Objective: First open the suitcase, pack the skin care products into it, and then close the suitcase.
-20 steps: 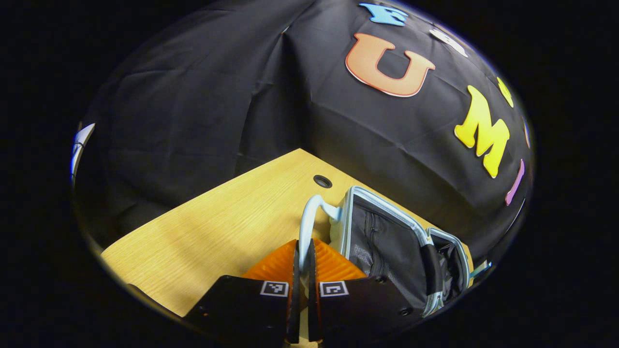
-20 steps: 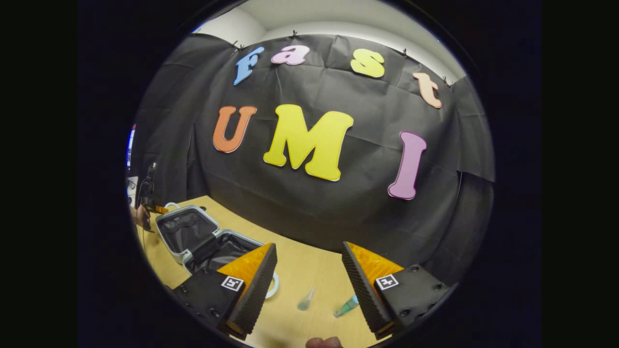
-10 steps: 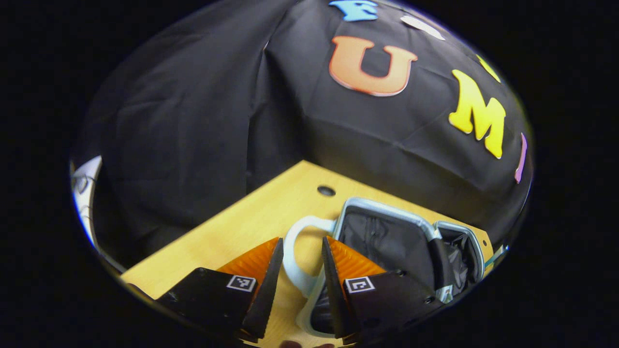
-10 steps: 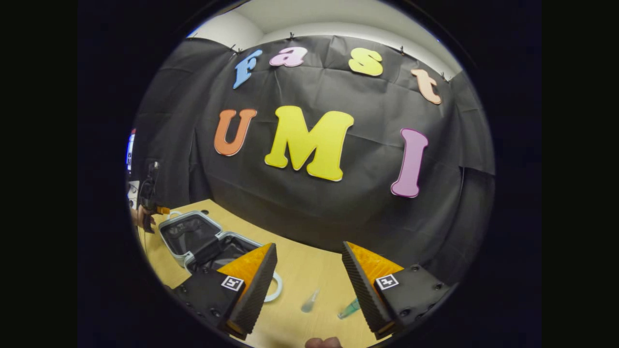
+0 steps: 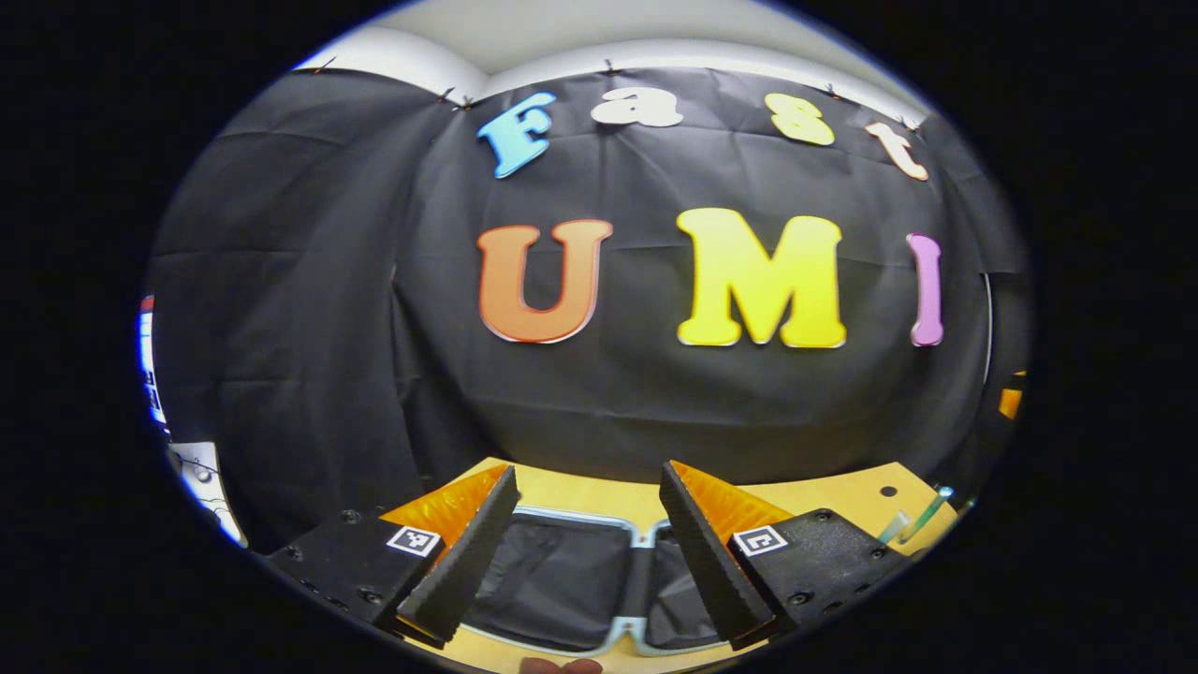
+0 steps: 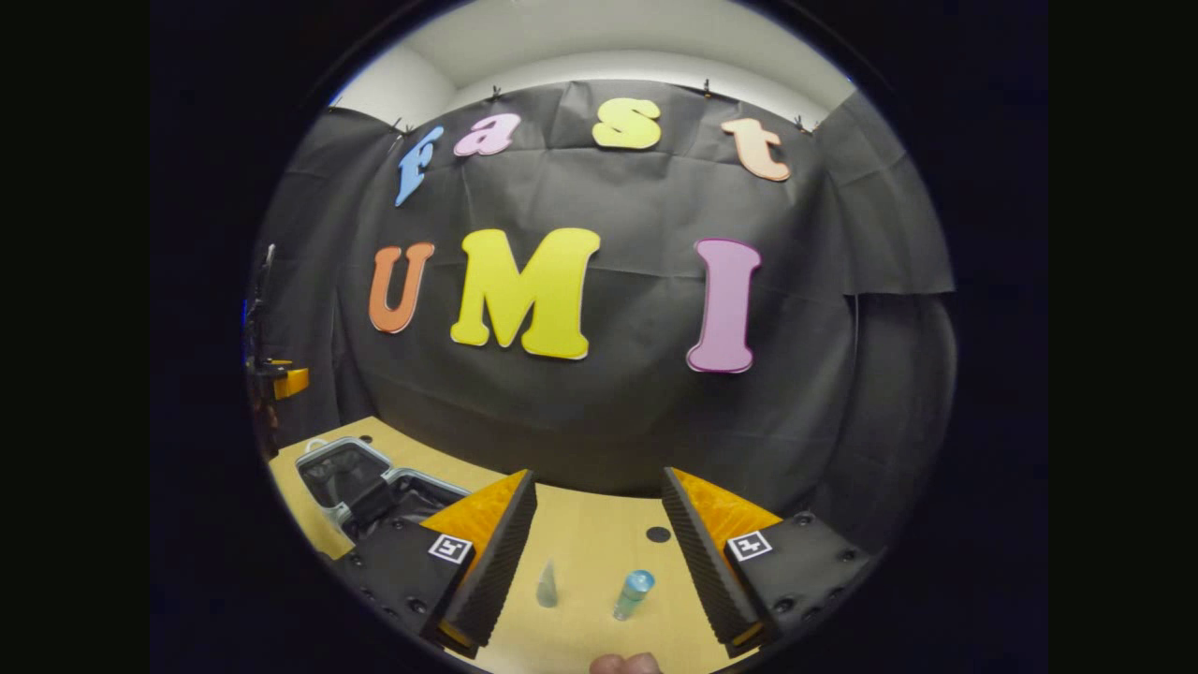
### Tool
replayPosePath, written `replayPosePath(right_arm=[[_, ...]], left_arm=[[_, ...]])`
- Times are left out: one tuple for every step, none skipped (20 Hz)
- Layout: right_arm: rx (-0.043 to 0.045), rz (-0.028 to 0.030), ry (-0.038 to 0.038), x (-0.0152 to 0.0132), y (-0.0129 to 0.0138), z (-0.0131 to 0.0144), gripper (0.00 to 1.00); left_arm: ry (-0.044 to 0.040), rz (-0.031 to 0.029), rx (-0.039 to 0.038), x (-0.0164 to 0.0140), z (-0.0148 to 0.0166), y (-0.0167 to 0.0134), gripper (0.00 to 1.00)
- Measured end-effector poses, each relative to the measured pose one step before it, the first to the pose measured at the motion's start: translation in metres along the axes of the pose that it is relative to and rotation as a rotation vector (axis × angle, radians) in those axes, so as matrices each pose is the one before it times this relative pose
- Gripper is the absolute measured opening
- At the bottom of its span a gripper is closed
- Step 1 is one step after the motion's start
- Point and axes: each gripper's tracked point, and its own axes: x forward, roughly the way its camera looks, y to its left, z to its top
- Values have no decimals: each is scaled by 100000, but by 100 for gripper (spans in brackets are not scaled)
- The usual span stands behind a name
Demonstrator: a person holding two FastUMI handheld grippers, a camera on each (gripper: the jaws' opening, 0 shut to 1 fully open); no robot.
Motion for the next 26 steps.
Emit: replayPosePath(right_arm=[[405, -520, 114, -229, -933, -375, 80], [83, -1050, 241, -281, -1101, -540, 80], [-230, -1305, 446, -165, -977, -444, 80], [-313, -1265, 675, -172, -1141, -619, 80], [-237, -1010, 691, -232, -999, -593, 80], [-613, -752, 787, -240, -818, -596, 80], [-1088, -767, 1277, -149, -897, -709, 80], [-511, -792, 1619, -242, -1038, -745, 80], [-131, -907, 1129, -295, -939, -587, 80], [-215, -1091, 1417, -239, -894, -680, 80], [-212, -1060, 1383, -256, -759, -608, 80], [390, -480, 1513, -334, -617, -719, 80], [-127, -338, 1299, -337, -380, -513, 80], [-250, -305, 942, -303, -475, -543, 80], [-338, -588, 1033, -222, -509, -491, 80], [-86, -585, 1120, -293, -595, -586, 80], [-191, -819, 1070, -174, -606, -463, 80], [-138, -831, 1447, -123, -611, -789, 80], [-359, -990, 1778, -25, -595, -774, 80], [21, -859, 1802, -5, -571, -726, 80], [103, -567, 1641, 32, -452, -599, 80], [-39, -618, 1494, 60, -305, -696, 80], [-267, -160, 1115, 88, -235, -475, 80], [-501, -335, 942, 62, -193, -398, 80], [-66, -27, 763, 93, -105, -220, 80], [254, 2, 720, -68, -121, -231, 80]], left_arm=[[-1009, -1605, -259, -585, -64, -2986, 97], [-556, -2756, -226, -600, -119, -2680, 97], [435, -2540, -270, -509, -635, -2736, 97], [1116, -3141, 310, -268, -862, -2761, 97], [1337, -2884, -403, -93, -994, -2839, 97], [2492, -3543, -490, 85, -1242, -2648, 98], [3087, -3984, -195, -1, -1624, -2801, 98], [1791, -3229, -96, 62, -1169, -2401, 98], [1366, -3341, 277, 148, -912, -2319, 98], [1837, -3069, -342, 390, -1210, -2108, 98], [3054, -4318, -148, 398, -1420, -2162, 98], [3808, -2828, 916, 529, -1668, -1779, 98], [1869, -2412, 1443, 610, -1320, -1587, 98], [1867, -1848, 1349, 819, -1091, -1299, 98], [2733, -1384, 1000, 1041, -1169, -1133, 98], [1820, -1301, 651, 1126, -916, -827, 98], [1538, -253, 584, 1022, -773, -623, 98], [1974, 461, -60, 1212, -916, -160, 98], [2061, 651, -361, 1050, -1104, 3, 98], [2454, -64, -1291, 950, -1023, -85, 98], [2766, 518, -1836, 779, -1103, 204, 98], [2296, 805, -1956, 903, -909, 183, 98], [1851, 604, -1416, 1056, -659, 65, 100], [1700, 1282, 91, 917, -564, 277, 99], [2025, 1079, 1182, 652, -401, 317, 98], [1291, -383, 1024, 754, -215, 10, 97]])
